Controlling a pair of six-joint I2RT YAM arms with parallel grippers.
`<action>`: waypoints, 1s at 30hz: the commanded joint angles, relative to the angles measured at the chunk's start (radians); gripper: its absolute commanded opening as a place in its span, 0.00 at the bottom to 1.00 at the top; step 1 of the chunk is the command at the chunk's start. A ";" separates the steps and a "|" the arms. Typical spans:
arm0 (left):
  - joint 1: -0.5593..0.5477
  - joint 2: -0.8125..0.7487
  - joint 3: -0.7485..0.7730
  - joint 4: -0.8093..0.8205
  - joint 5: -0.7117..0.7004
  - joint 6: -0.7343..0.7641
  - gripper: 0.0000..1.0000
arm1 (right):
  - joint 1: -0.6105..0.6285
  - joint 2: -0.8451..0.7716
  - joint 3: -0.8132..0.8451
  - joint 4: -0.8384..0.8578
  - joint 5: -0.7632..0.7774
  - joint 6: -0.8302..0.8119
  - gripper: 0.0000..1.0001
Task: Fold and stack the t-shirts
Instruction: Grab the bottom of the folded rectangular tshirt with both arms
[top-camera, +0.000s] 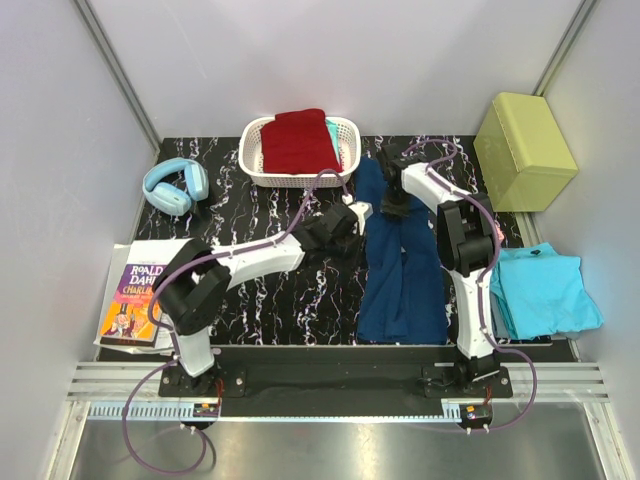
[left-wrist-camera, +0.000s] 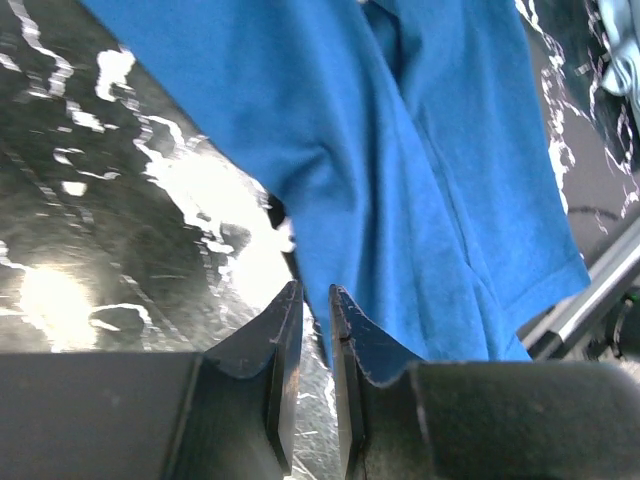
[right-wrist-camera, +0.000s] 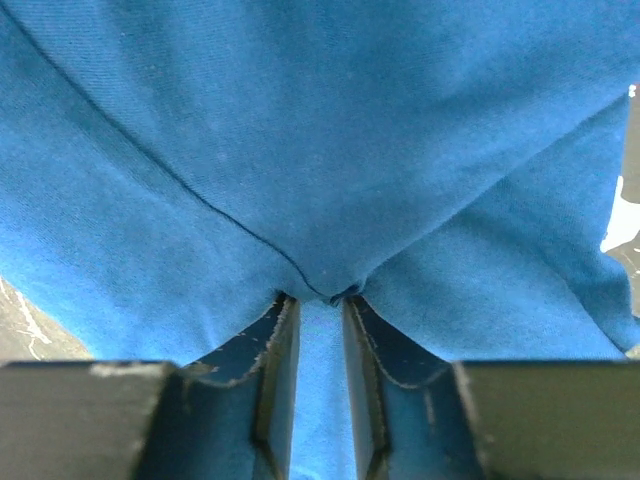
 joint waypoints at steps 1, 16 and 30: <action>0.046 -0.030 0.069 0.010 -0.048 0.018 0.21 | -0.012 -0.162 -0.040 0.035 0.085 0.012 0.35; 0.182 0.474 0.822 -0.407 -0.005 0.092 0.20 | -0.092 -0.192 0.110 -0.028 0.042 -0.011 0.36; 0.185 0.639 0.919 -0.453 0.053 0.092 0.16 | -0.098 -0.142 0.021 -0.023 0.014 -0.020 0.30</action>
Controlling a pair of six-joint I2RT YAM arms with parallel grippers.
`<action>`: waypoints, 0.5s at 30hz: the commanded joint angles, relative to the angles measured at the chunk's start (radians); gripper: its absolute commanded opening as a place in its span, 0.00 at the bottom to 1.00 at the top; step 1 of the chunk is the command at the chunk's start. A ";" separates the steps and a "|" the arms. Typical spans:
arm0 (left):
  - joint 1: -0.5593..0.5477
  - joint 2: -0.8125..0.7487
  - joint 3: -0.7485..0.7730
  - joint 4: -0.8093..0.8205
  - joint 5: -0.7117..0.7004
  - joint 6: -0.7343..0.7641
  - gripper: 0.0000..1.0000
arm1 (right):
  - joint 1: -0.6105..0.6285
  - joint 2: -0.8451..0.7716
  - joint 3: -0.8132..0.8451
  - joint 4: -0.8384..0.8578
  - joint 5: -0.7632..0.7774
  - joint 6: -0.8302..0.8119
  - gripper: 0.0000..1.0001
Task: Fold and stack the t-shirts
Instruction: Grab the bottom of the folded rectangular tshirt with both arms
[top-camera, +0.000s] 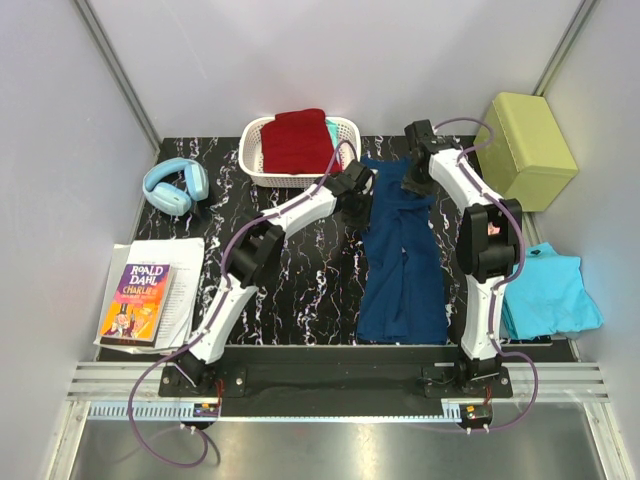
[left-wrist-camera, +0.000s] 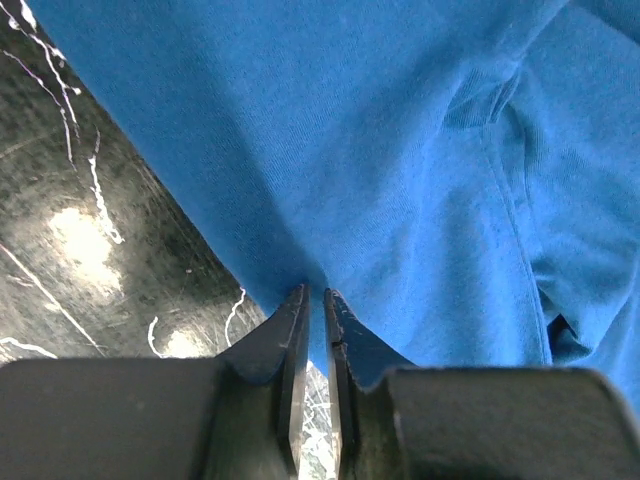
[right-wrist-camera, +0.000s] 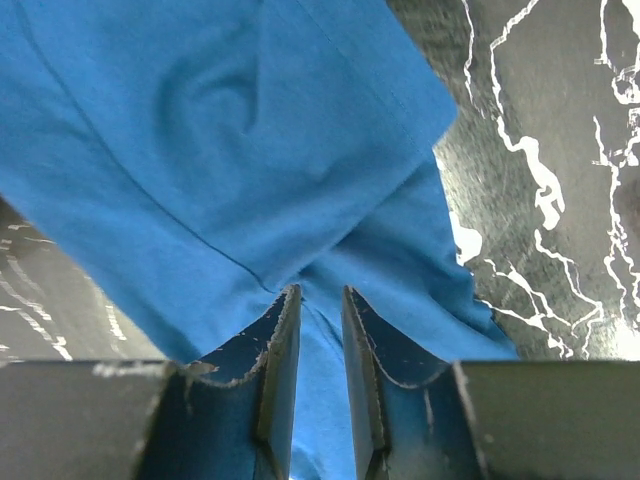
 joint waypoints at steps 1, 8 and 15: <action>0.004 -0.005 0.037 -0.012 0.020 0.017 0.17 | 0.004 -0.003 -0.040 -0.010 -0.002 -0.009 0.30; 0.011 0.018 0.042 -0.012 0.034 0.014 0.18 | 0.003 0.017 -0.138 -0.001 -0.006 0.000 0.31; 0.033 0.076 0.111 -0.050 0.036 0.003 0.18 | 0.000 0.103 -0.098 -0.004 -0.037 -0.015 0.29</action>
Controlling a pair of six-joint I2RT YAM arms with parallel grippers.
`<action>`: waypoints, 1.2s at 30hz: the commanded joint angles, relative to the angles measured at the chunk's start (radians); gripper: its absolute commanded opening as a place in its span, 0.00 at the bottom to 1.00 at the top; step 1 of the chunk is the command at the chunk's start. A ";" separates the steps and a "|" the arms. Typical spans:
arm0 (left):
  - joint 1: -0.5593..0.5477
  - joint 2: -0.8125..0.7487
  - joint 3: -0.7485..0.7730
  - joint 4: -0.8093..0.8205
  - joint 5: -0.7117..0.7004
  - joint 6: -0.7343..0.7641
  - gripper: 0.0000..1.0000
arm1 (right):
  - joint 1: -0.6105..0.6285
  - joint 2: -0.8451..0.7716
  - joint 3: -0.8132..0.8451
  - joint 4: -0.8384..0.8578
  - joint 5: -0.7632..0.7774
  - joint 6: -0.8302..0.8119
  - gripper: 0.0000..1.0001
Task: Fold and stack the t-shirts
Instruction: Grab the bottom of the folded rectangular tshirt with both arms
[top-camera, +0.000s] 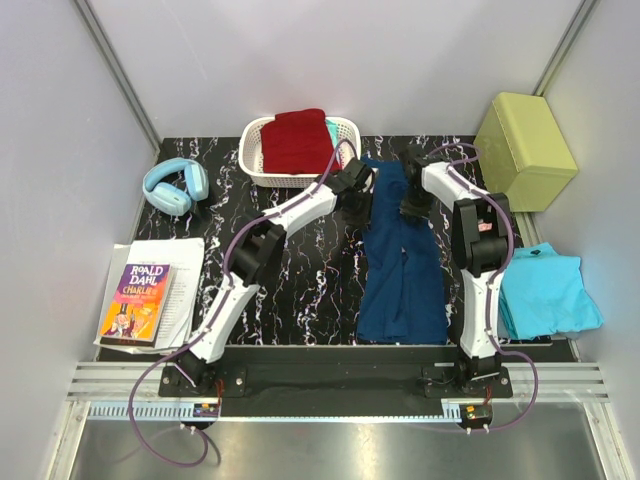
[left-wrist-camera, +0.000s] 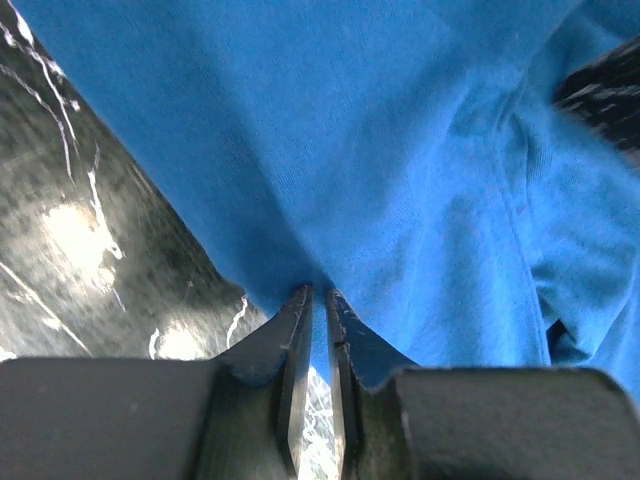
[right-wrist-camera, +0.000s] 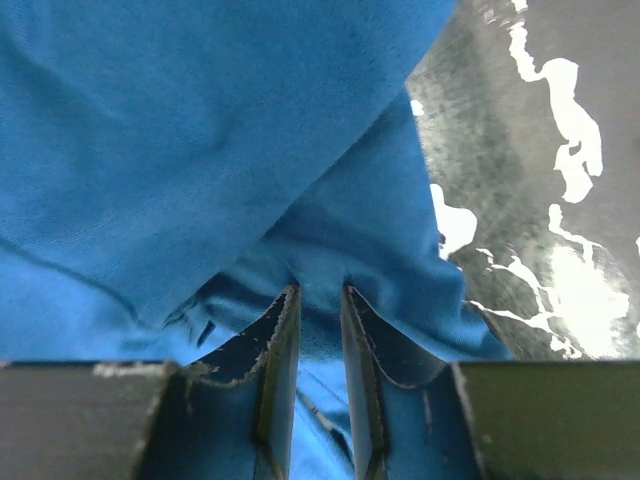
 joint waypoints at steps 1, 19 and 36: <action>0.024 0.049 0.078 -0.034 0.020 -0.002 0.17 | -0.001 0.053 0.058 -0.008 -0.038 -0.014 0.26; 0.120 0.155 0.267 -0.121 0.045 -0.017 0.17 | -0.023 0.290 0.395 -0.114 -0.056 -0.014 0.15; 0.108 -0.060 0.228 -0.086 -0.021 0.032 0.26 | 0.017 0.142 0.423 -0.090 -0.038 -0.065 0.57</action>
